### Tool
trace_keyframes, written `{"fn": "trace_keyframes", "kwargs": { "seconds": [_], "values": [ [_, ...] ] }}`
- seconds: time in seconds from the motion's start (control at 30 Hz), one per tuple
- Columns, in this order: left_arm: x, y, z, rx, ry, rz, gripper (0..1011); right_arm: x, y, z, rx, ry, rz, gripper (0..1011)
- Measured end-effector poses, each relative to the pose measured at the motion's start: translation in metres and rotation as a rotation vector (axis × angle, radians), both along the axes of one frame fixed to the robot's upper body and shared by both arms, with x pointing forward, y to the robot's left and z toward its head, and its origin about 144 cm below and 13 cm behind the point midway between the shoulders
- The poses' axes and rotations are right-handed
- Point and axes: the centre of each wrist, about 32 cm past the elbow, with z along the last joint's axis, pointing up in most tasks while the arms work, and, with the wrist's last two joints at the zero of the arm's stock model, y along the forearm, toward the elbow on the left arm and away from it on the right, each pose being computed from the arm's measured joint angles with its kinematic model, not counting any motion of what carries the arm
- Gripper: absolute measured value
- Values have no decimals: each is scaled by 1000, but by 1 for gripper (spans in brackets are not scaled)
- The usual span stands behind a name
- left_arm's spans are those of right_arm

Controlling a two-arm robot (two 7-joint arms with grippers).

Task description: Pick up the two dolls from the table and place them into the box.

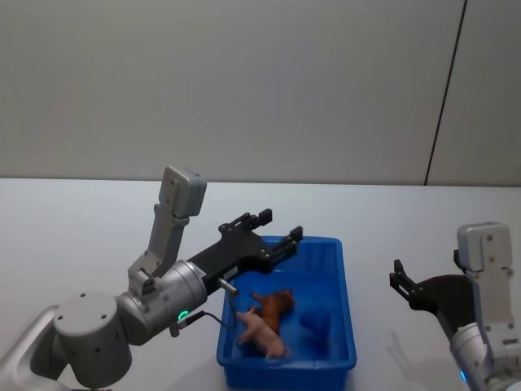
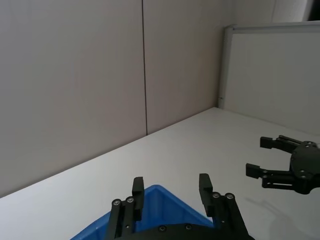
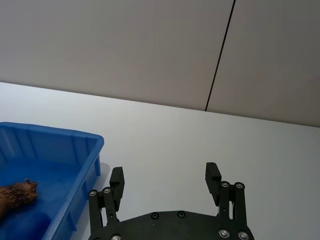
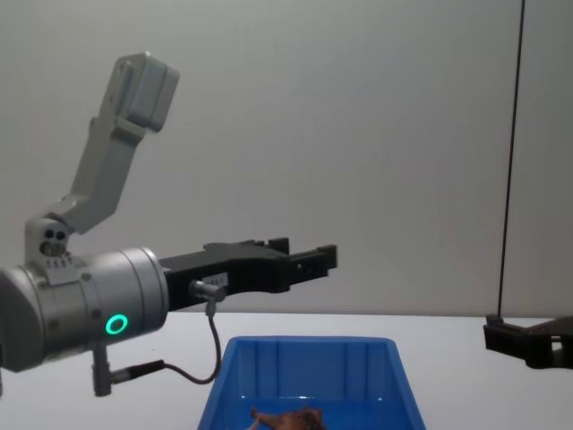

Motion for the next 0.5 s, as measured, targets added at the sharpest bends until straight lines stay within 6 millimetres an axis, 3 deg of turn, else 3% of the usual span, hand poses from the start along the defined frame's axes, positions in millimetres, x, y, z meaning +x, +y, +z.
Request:
{"fn": "trace_keyframes", "kwargs": {
  "seconds": [0.3, 0.5],
  "values": [
    [4, -4, 0, -18, -7, -53, 942, 0, 0, 0, 0, 0, 0, 1001],
    [6, -6, 0, -25, -10, -73, 1000, 0, 0, 0, 0, 0, 0, 1001]
  ]
}}
